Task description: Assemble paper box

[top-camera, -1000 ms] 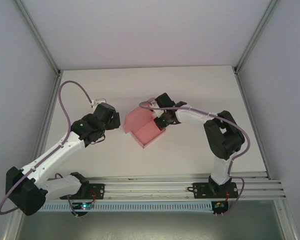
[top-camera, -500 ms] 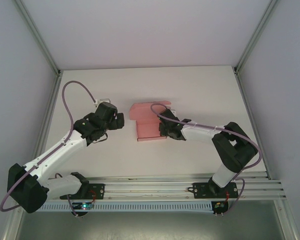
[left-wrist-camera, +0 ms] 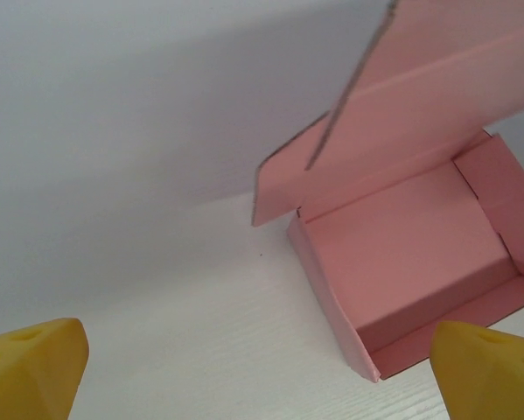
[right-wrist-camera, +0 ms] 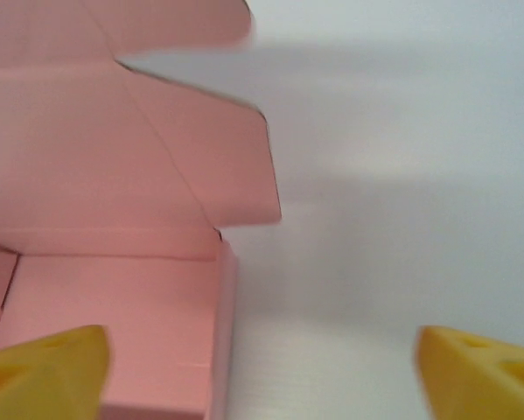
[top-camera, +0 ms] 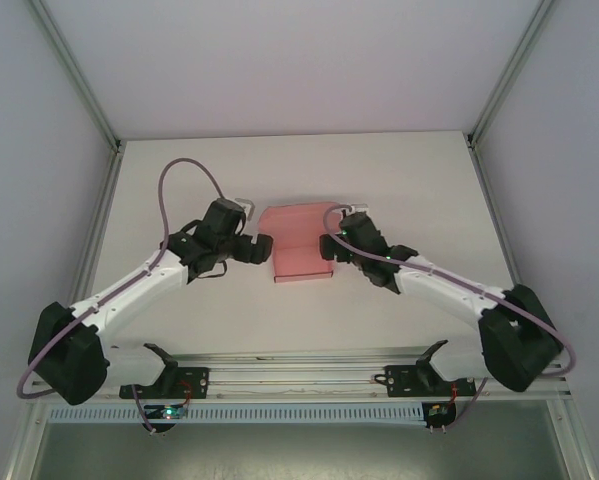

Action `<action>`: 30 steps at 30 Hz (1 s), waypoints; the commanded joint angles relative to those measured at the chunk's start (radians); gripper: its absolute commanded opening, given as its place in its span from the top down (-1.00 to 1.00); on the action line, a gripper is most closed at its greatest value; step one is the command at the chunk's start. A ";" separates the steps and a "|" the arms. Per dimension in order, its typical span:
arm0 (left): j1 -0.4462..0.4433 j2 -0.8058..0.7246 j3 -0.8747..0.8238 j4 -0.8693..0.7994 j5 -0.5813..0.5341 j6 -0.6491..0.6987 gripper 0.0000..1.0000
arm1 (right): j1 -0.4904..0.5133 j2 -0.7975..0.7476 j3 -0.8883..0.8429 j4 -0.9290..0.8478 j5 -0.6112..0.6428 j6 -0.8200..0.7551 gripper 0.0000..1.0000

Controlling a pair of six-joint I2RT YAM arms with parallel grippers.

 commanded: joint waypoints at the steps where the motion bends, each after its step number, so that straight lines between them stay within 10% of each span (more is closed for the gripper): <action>1: 0.024 0.049 0.040 0.058 0.085 0.146 -1.00 | -0.056 -0.057 -0.021 0.105 -0.207 -0.439 -0.97; 10: 0.091 0.196 0.173 0.015 0.248 0.336 -1.00 | -0.301 0.110 0.215 -0.033 -0.759 -0.788 -0.90; 30: 0.138 0.414 0.385 -0.174 0.383 0.574 -0.37 | -0.326 0.468 0.603 -0.463 -0.785 -0.996 0.15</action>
